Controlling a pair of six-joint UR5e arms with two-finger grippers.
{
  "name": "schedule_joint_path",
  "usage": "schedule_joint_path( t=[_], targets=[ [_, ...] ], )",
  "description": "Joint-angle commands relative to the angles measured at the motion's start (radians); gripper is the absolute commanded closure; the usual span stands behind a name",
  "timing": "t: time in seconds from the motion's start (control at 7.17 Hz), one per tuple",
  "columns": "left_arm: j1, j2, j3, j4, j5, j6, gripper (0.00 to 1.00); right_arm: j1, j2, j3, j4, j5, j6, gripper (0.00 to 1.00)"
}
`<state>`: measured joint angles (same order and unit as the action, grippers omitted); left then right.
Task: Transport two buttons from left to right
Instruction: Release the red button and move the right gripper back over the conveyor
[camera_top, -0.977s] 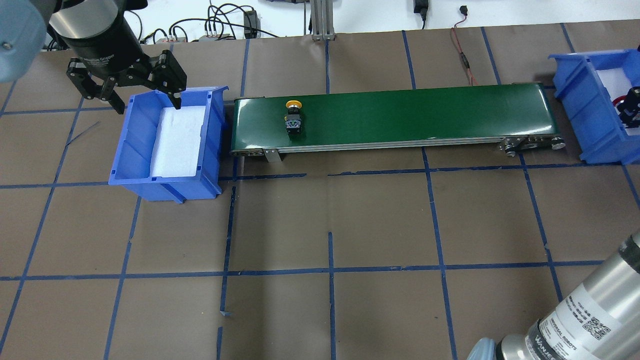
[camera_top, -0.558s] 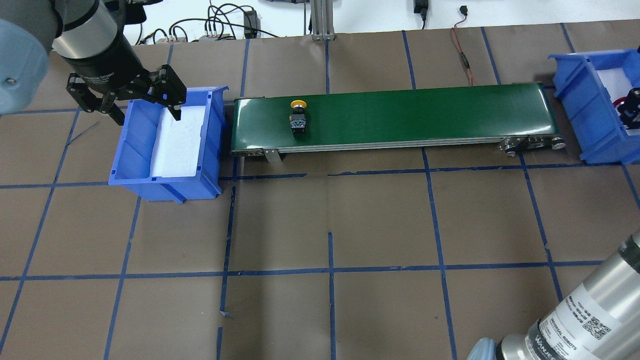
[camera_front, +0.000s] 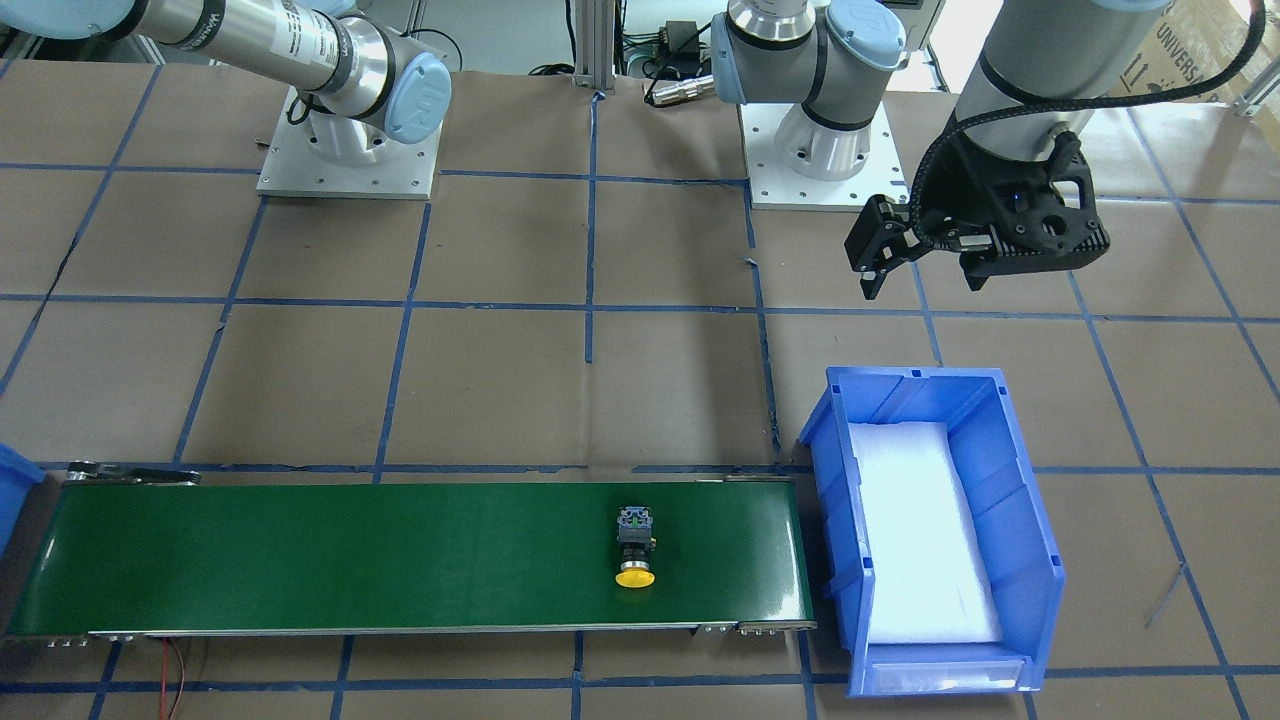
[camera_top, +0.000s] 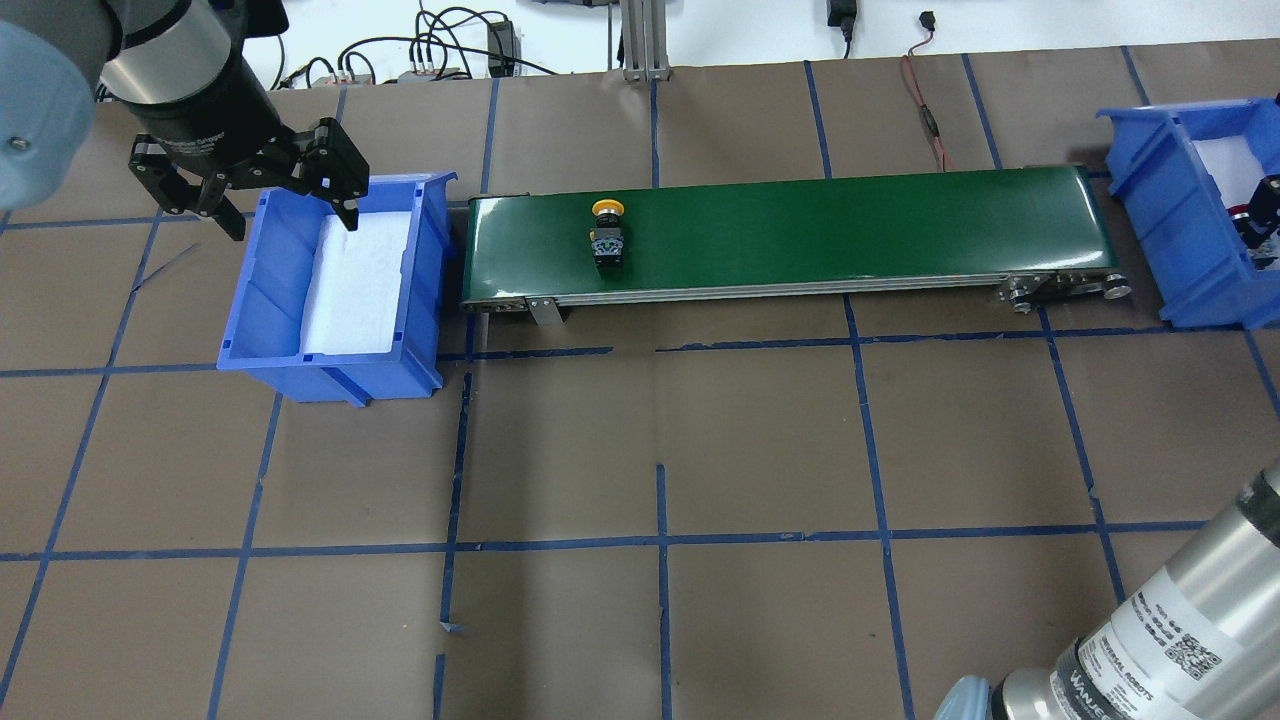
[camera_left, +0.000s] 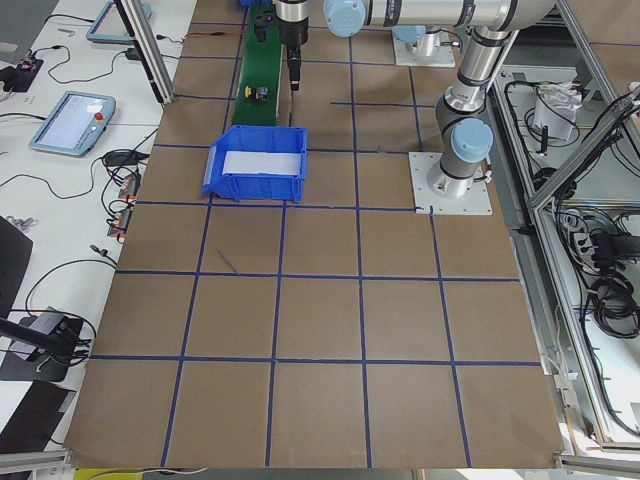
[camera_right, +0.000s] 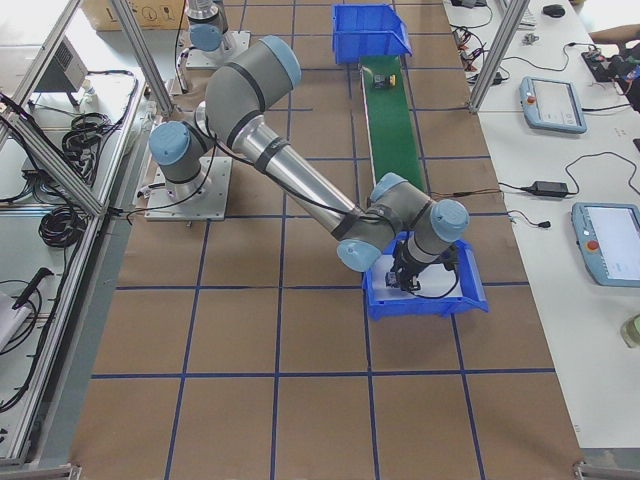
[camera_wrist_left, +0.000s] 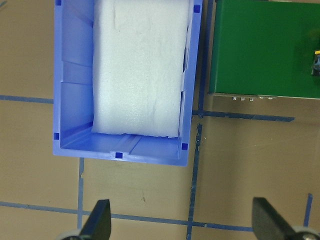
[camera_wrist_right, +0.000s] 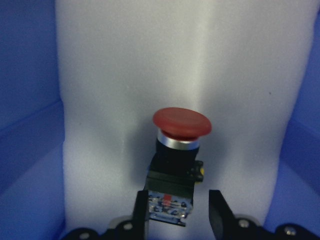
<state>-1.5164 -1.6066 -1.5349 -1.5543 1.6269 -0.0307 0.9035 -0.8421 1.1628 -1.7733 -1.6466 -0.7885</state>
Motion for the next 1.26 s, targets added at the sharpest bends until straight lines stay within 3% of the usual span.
schedule_joint_path(
  t=[0.0, 0.7, 0.98, 1.12],
  targets=[
    [-0.002, -0.004, -0.004, -0.003, -0.001, 0.000, 0.00, 0.000, 0.000, -0.002, 0.000, 0.001, 0.000, 0.47],
    [-0.001, -0.004, -0.010, 0.002, -0.009, 0.000, 0.00, 0.052, -0.139, -0.028, 0.067, 0.040, -0.003, 0.46],
    [-0.001, -0.006, -0.008, -0.003, -0.006, -0.002, 0.00, 0.122, -0.196, -0.028, 0.109, 0.068, -0.002, 0.35],
    [-0.001, -0.003, -0.010, -0.003, -0.006, -0.002, 0.00, 0.159, -0.230, -0.025, 0.126, 0.080, 0.002, 0.35]
  ],
)
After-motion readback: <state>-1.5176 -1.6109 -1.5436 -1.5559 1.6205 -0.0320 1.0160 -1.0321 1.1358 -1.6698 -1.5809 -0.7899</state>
